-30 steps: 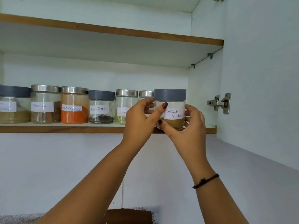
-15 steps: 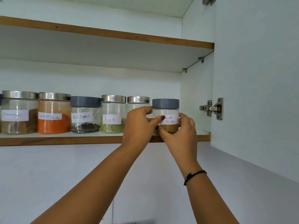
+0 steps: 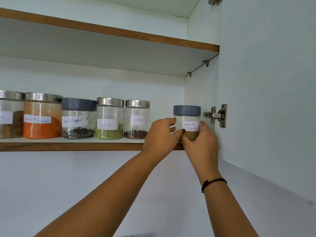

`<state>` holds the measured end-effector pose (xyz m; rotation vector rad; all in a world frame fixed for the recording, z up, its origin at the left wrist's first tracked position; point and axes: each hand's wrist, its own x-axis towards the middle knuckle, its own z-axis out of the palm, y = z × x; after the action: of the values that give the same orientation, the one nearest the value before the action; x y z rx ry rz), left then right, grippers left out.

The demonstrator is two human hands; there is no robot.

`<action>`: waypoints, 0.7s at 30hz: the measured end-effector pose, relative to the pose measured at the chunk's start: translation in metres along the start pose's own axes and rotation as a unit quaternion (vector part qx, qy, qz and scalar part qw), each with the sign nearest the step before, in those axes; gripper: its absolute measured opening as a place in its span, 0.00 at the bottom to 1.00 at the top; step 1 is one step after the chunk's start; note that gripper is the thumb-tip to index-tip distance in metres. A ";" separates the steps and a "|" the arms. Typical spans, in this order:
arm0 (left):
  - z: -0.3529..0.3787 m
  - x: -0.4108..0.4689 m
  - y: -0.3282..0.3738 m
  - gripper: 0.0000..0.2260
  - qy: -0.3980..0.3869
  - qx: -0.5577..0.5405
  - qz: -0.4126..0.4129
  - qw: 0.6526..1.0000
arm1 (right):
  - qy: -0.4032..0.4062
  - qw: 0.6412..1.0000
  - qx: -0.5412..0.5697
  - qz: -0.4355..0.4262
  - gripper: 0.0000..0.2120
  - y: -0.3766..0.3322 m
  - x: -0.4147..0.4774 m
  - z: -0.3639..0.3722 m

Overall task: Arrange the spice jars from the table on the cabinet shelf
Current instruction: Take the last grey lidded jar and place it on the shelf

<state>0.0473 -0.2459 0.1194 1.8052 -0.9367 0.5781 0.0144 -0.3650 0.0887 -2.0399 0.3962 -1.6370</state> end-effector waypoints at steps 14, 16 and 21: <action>-0.151 0.046 -0.012 0.19 0.027 0.398 0.152 0.905 | -0.014 0.985 -0.094 -0.141 0.24 -0.086 -0.045 0.017; -0.164 0.056 -0.020 0.20 -0.019 0.478 0.137 0.867 | -0.079 0.982 -0.122 -0.122 0.27 -0.096 -0.041 0.026; -0.173 0.072 -0.021 0.23 -0.139 0.526 0.077 0.836 | -0.177 0.971 -0.155 -0.053 0.28 -0.105 -0.021 0.040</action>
<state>0.1106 -0.1072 0.2305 2.8708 -1.0497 1.0925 0.0400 -0.2589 0.1220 -2.5686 0.4419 -1.2888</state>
